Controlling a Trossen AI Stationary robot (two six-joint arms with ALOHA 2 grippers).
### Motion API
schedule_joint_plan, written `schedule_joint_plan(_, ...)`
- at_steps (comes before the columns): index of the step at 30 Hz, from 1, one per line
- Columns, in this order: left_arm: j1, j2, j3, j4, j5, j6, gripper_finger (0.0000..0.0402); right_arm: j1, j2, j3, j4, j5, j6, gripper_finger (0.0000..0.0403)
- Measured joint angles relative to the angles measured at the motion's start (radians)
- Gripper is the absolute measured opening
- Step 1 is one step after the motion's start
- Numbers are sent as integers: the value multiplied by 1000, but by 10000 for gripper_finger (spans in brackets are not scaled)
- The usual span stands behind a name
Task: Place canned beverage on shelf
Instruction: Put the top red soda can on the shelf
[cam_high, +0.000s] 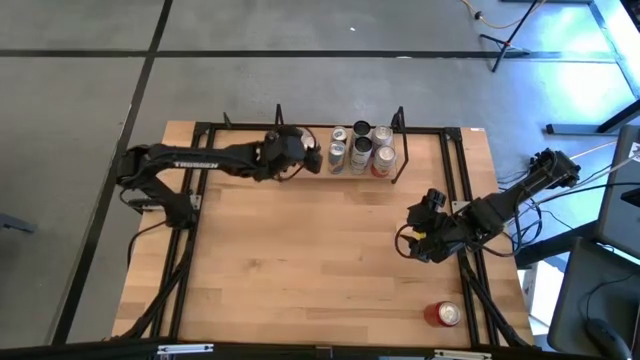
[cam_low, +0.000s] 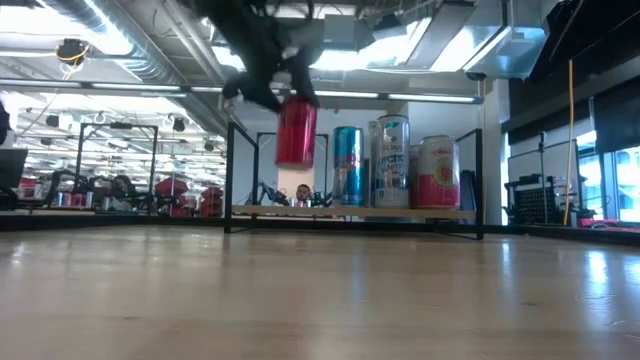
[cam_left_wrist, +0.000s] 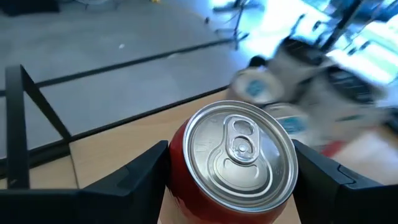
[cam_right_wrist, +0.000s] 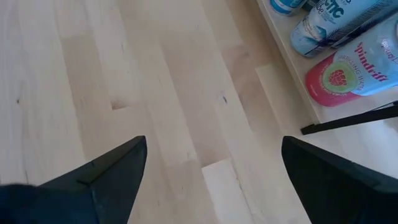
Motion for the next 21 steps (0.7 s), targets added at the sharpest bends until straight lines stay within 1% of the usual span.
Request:
schedule_joint_plan(5,80,67,0,6,81,18,249,0,0,0,-6,0,1,358)
schedule_joint_plan(10,124,122,-1,48,135,49,250,0,-2,0,-25,12,19,358)
schedule_joint_plan(12,137,126,-1,86,158,51,250,0,-3,0,-33,18,26,358)
schedule_joint_plan(18,176,127,-1,107,167,67,250,0,-3,0,-50,33,27,358)
schedule_joint_plan(21,192,127,-1,132,215,67,250,0,-3,0,-53,51,26,358)
